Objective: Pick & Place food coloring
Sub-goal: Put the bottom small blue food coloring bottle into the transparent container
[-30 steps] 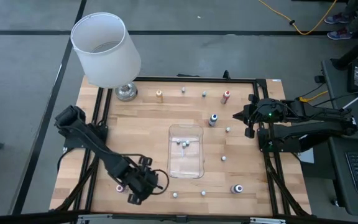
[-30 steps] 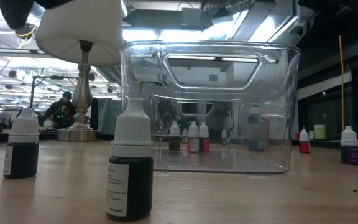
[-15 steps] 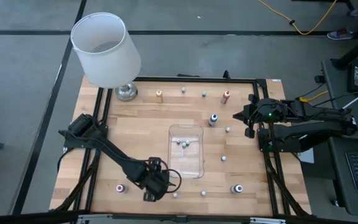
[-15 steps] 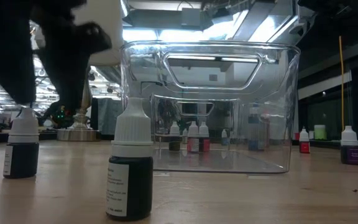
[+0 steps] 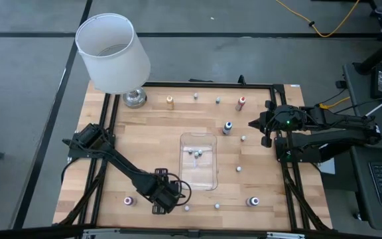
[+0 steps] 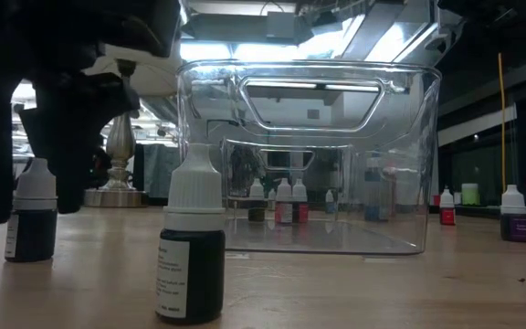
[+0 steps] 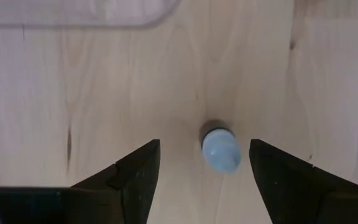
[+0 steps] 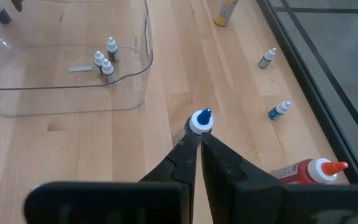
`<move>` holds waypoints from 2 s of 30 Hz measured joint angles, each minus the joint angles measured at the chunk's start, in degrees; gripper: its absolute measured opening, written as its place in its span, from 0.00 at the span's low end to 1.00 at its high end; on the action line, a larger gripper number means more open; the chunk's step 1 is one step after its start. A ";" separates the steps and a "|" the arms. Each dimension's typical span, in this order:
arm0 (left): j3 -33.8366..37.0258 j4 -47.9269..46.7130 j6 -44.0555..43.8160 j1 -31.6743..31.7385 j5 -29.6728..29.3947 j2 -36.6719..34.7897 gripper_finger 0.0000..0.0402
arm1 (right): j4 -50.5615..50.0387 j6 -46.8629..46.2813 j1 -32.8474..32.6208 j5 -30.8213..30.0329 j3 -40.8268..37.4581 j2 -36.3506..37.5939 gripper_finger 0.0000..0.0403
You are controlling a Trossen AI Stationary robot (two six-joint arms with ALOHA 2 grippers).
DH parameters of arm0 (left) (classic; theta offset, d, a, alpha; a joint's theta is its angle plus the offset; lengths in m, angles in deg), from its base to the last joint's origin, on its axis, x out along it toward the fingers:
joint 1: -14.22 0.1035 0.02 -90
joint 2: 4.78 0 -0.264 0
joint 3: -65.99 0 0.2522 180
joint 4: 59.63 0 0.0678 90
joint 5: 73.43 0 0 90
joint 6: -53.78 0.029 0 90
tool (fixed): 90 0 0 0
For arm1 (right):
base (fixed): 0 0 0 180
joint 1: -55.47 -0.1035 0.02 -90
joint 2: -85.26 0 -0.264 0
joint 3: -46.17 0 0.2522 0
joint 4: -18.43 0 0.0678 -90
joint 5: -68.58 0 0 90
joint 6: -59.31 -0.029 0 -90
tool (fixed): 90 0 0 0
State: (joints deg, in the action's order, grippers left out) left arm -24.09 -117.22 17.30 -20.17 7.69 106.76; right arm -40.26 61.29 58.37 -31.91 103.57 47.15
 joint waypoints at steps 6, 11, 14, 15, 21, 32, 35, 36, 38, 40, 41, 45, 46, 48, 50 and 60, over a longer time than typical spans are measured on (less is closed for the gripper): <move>0.00 0.64 0.15 0.00 0.92 0.00 0.59 | 0.02 0.00 -0.01 -0.01 0.00 0.00 0.07; 0.00 0.80 0.16 -0.07 1.24 0.00 0.52 | 0.02 0.00 -0.02 -0.01 0.00 0.00 0.07; 0.00 0.80 0.16 -0.07 1.33 0.00 0.44 | 0.02 0.00 0.00 -0.01 0.00 -0.01 0.07; 0.00 0.80 0.16 -0.07 1.33 0.00 0.41 | 0.02 0.00 -0.01 -0.01 0.00 0.00 0.07; 0.00 0.83 0.16 -0.07 1.95 0.00 0.26 | 0.02 -0.26 -0.02 -0.01 0.00 -0.02 0.07; 0.00 3.14 0.19 -0.07 1.96 0.00 0.17 | 0.04 -0.34 -0.01 -0.01 0.00 0.00 0.07; 0.00 3.14 0.19 -0.07 2.11 0.00 0.17 | 0.04 -0.35 -0.02 -0.01 0.00 0.00 0.07; 0.00 3.14 0.19 -0.07 2.39 0.00 0.17 | 0.04 -0.37 0.00 -0.01 0.00 0.00 0.07; 0.00 3.14 0.19 -0.07 2.56 0.00 0.17 | 0.04 -0.37 -0.01 -0.01 0.00 -0.01 0.07; 0.00 3.13 0.02 -0.07 2.58 0.00 0.16 | 0.04 -0.37 -0.01 0.00 0.00 -0.01 0.07; 0.00 3.10 -0.11 -0.07 2.60 -0.10 0.16 | 0.04 -0.35 -0.02 -0.01 0.00 -0.01 0.07; 0.00 2.68 -0.59 -0.11 2.59 -2.40 0.16 | 0.04 -0.31 0.00 -0.01 0.00 0.00 0.07; 0.00 2.02 -1.04 -0.11 2.28 -3.37 0.16 | 0.04 -0.31 0.00 -0.01 0.00 0.00 0.07; 0.00 0.45 -2.35 -0.11 1.04 -5.74 0.16 | 0.04 -0.28 -0.02 -0.01 0.00 -0.02 0.07; 0.00 -2.30 -3.40 -0.11 -0.25 -8.74 0.16 | 0.04 -0.28 -0.02 0.00 0.00 -0.01 0.07; -1.09 -18.44 -8.92 0.62 -2.14 -22.49 0.16 | 0.11 -0.26 -0.02 0.00 0.00 -0.02 0.07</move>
State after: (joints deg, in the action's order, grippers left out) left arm -25.18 -135.67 8.38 -19.55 5.54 84.28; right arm -40.15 61.03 58.35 -31.91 103.57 47.13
